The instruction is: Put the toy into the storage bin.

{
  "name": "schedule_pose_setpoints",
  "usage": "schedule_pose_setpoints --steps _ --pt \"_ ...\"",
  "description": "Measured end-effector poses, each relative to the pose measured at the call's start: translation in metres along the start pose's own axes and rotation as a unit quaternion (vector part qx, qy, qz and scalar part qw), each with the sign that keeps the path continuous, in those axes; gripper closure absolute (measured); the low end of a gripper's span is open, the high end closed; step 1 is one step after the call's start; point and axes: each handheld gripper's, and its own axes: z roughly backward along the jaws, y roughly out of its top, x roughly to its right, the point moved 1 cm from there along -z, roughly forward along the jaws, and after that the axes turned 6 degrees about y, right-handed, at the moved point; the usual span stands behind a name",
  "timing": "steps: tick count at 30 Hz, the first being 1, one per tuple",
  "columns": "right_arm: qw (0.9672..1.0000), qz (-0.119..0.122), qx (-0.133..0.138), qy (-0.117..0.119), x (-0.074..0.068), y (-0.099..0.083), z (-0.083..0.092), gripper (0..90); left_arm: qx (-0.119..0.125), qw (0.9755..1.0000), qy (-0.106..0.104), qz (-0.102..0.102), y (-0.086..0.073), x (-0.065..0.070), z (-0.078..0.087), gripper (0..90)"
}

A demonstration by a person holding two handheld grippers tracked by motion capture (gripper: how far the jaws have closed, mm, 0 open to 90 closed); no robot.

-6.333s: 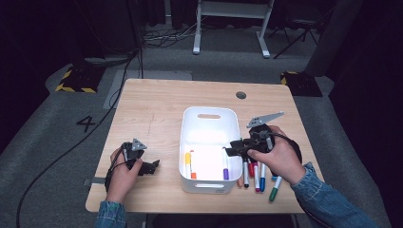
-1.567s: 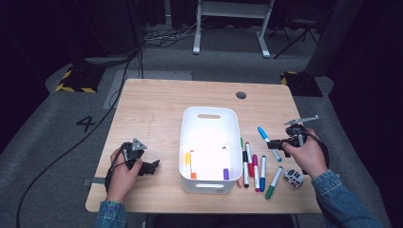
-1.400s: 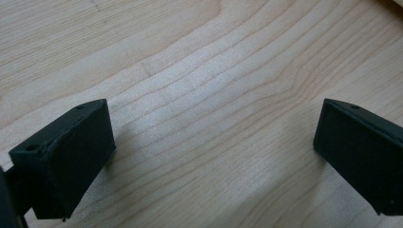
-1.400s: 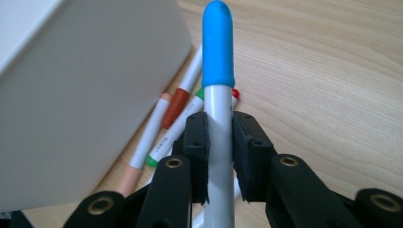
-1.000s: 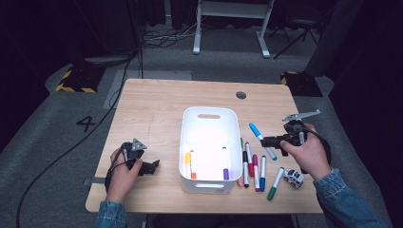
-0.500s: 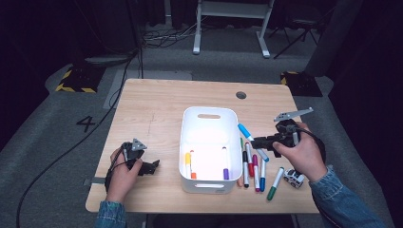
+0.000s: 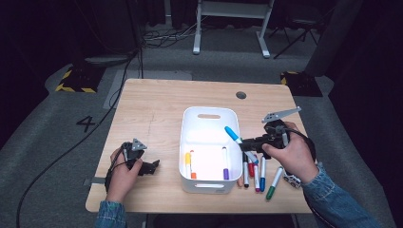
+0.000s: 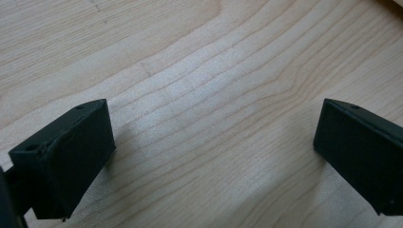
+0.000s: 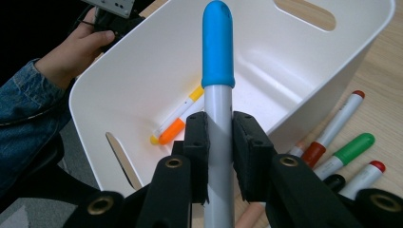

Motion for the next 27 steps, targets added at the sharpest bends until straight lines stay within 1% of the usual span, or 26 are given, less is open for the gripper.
schedule_pose_setpoints --steps 11,12,13,21,24,25,26,27 --pt "0.9997 0.014 -0.004 0.021 -0.013 0.007 -0.014 76.9 0.0 1.0 0.002 -0.001 0.0 0.0 0.0 0.0" --pt "0.9996 0.015 -0.004 0.023 -0.014 0.007 -0.015 76.9 0.0 1.0 -0.001 0.0 0.0 0.0 0.0 0.0" --pt "0.9996 0.015 -0.005 0.025 -0.015 0.007 -0.017 76.9 0.0 1.0 0.002 -0.001 0.0 0.0 0.0 0.0" --pt "0.999 0.019 -0.011 0.039 -0.02 0.006 -0.029 76.9 0.0 1.0 -0.001 0.0 0.0 0.0 0.0 0.0" --pt "0.9988 0.02 -0.008 0.044 -0.021 0.006 -0.032 76.9 0.0 1.0 -0.002 0.001 0.0 0.0 0.0 0.0" --pt "0.9987 0.02 -0.008 0.046 -0.022 0.006 -0.033 76.9 0.0 1.0 0.001 -0.001 0.0 0.0 0.0 0.0" --pt "0.9986 0.024 -0.007 0.047 -0.022 0.006 -0.034 76.9 0.0 1.0 0.001 -0.002 0.0 0.0 0.0 0.0" --pt "0.9985 0.021 -0.007 0.049 -0.023 0.006 -0.035 76.9 0.0 1.0 -0.001 -0.001 0.0 0.0 0.0 0.0"
